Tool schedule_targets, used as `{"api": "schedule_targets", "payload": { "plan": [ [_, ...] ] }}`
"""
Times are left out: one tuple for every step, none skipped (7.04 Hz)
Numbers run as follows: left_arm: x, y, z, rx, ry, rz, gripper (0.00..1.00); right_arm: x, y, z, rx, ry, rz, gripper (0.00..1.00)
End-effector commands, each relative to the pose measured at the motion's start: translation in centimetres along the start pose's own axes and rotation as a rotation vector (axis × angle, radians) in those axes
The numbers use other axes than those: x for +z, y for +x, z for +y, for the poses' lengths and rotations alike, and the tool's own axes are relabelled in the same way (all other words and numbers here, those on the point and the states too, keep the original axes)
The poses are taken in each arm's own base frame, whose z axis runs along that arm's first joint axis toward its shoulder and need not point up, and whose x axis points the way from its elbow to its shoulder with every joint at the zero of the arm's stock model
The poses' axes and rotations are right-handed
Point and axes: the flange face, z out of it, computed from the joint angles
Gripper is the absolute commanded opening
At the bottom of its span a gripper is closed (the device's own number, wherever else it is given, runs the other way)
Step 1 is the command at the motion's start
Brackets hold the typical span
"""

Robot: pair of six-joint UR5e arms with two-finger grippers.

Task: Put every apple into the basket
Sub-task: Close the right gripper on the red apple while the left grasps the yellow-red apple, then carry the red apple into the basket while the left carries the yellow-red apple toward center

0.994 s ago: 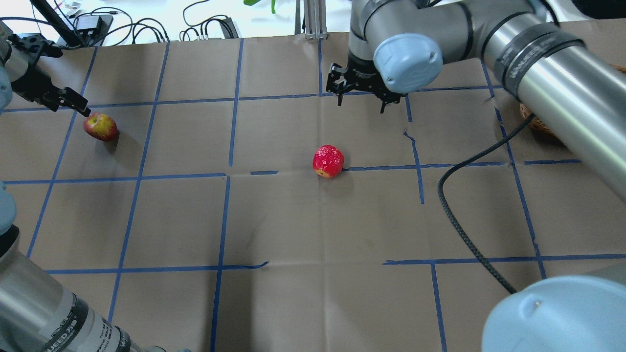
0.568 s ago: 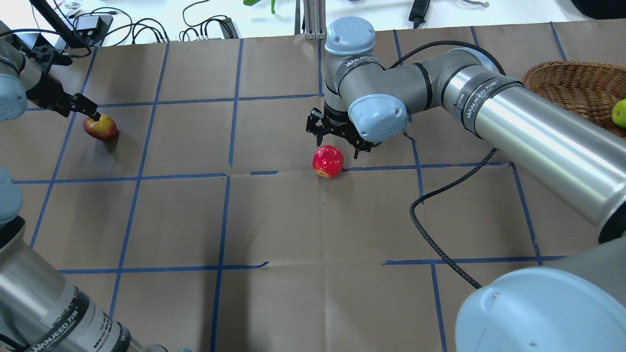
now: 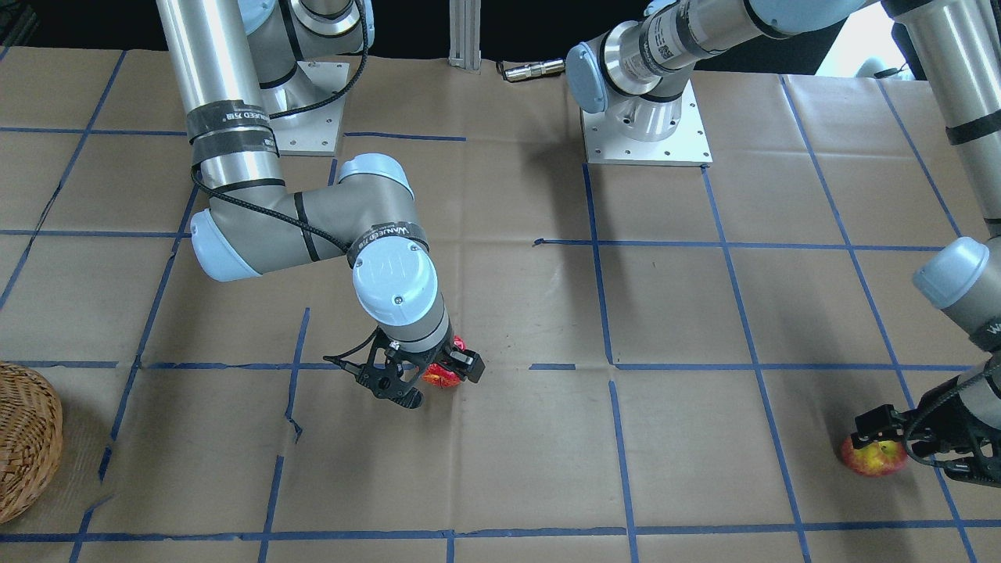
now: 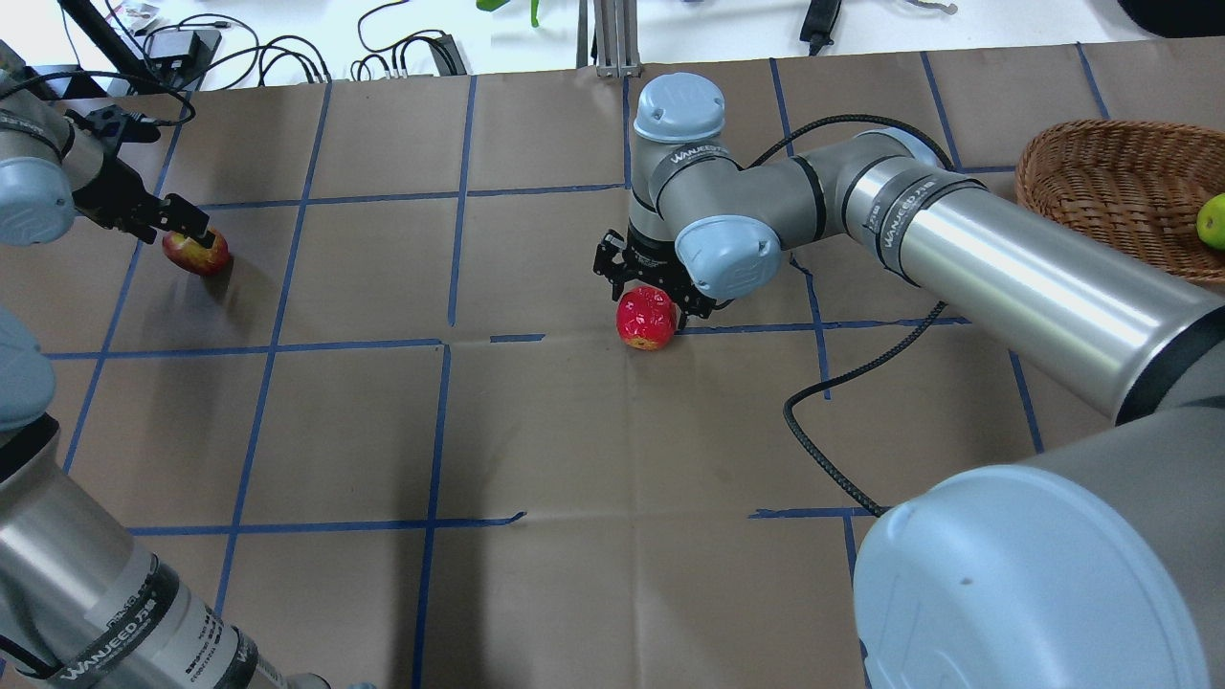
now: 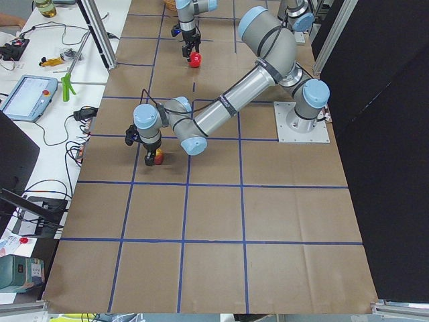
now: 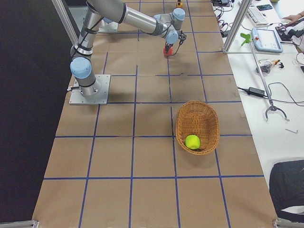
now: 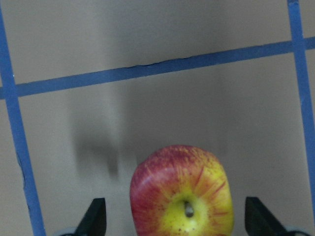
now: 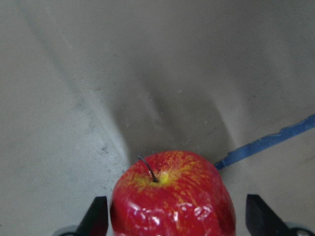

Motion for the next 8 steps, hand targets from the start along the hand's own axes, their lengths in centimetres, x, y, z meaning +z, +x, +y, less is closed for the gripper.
{"api": "schedule_targets", "payload": {
  "plan": [
    [0.8, -0.3, -0.2, -0.005, -0.016, -0.009, 0.63, 0.4, 0.0, -0.1, -0.011, 0.003, -0.002, 0.44],
    [0.7, -0.1, -0.5, -0.016, -0.014, -0.011, 0.43, 0.0, -0.1, -0.1, -0.045, 0.007, -0.006, 0.22],
    [0.3, 0.4, -0.7, -0.011, -0.009, -0.013, 0.32, -1.0, 0.0, -0.5, -0.085, 0.018, -0.016, 0.13],
    [-0.6, 1.3, -1.1, -0.017, 0.002, -0.021, 0.25, -3.3, 0.9, -2.0, -0.131, 0.044, -0.026, 0.11],
    [-3.9, 5.3, -2.8, 0.02, 0.026, -0.039, 0.23, -6.7, 4.0, -5.2, -0.208, 0.043, -0.02, 0.11],
    [-8.7, 12.7, -3.7, 0.006, 0.0, -0.014, 0.23, -10.4, 9.1, -9.8, -0.282, 0.025, -0.013, 0.11],
    [-11.8, 21.9, -3.9, 0.004, -0.05, 0.017, 0.23, -13.5, 14.8, -14.5, -0.351, 0.024, -0.016, 0.12],
    [-13.7, 31.8, -3.5, 0.041, -0.06, 0.022, 0.23, -15.5, 21.4, -19.1, -0.369, 0.041, 0.012, 0.12]
  ]
}}
